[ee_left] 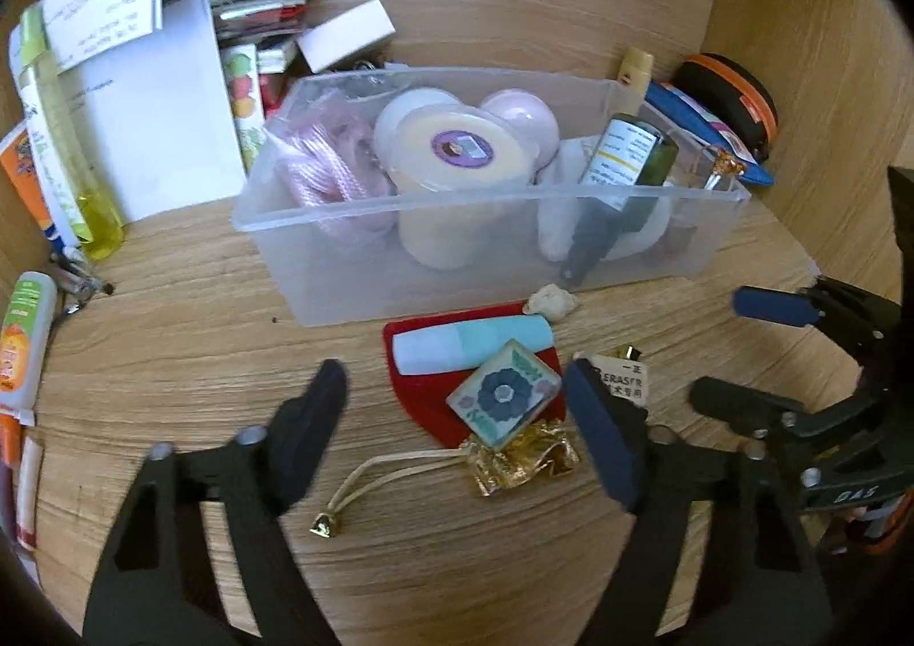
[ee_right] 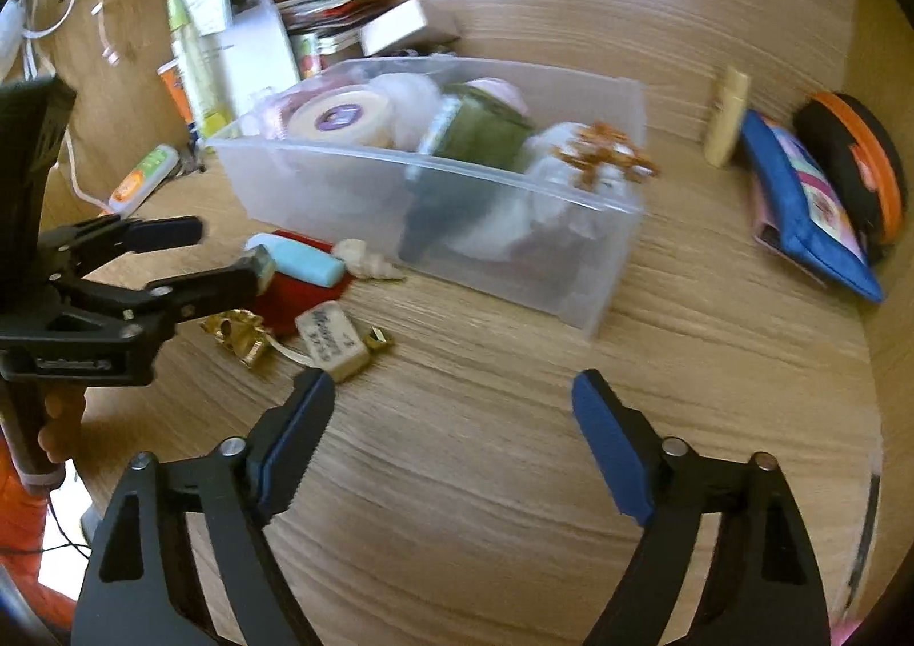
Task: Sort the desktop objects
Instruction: 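Grasp the green square charm with the left gripper while the right gripper grasps the white eraser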
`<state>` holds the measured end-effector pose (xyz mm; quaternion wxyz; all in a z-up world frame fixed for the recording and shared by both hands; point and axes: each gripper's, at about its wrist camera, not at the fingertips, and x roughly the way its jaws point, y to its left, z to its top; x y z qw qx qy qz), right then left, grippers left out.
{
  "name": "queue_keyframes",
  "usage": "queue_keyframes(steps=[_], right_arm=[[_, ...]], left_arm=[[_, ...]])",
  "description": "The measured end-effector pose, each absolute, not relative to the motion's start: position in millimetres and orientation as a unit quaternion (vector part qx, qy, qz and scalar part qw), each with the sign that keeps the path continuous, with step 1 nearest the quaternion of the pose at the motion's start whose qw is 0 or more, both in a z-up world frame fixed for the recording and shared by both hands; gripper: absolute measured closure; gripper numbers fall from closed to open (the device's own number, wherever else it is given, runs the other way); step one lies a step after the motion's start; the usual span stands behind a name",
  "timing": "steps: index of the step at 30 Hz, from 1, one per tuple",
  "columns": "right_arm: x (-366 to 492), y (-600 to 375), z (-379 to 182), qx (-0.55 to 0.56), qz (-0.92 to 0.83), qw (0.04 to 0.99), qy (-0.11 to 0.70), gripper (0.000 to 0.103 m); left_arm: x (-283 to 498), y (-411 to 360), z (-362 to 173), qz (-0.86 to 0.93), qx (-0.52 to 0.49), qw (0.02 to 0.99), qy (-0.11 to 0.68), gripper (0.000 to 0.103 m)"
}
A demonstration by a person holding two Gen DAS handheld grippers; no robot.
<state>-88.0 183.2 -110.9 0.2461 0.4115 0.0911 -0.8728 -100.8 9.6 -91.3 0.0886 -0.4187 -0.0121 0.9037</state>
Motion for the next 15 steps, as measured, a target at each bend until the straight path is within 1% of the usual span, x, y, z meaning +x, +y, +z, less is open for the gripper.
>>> queue_keyframes(steps=[3, 5, 9, 11, 13, 15], right_arm=[[-91, 170, -114, 0.413, -0.865, 0.264, 0.105, 0.034], [-92, 161, -115, 0.412, -0.861, 0.276, 0.117, 0.043], [-94, 145, -118, 0.412, -0.850, 0.301, 0.134, 0.050], [-96, 137, -120, 0.416, -0.842, 0.312, 0.141, 0.063], [-100, 131, -123, 0.424, -0.834, 0.323, 0.144, 0.067], [-102, 128, -123, 0.426, -0.830, 0.328, 0.147, 0.066]], left_arm=[[-103, 8, -95, 0.901, -0.423, 0.094, -0.023, 0.035], [-103, 9, -97, 0.900, -0.425, 0.096, -0.024, 0.043], [-106, 9, -101, 0.897, -0.430, 0.102, -0.026, 0.046], [-107, 8, -103, 0.895, -0.431, 0.109, -0.032, 0.049], [-110, 5, -105, 0.892, -0.436, 0.114, -0.042, 0.050], [-111, 3, -105, 0.891, -0.436, 0.118, -0.051, 0.050]])
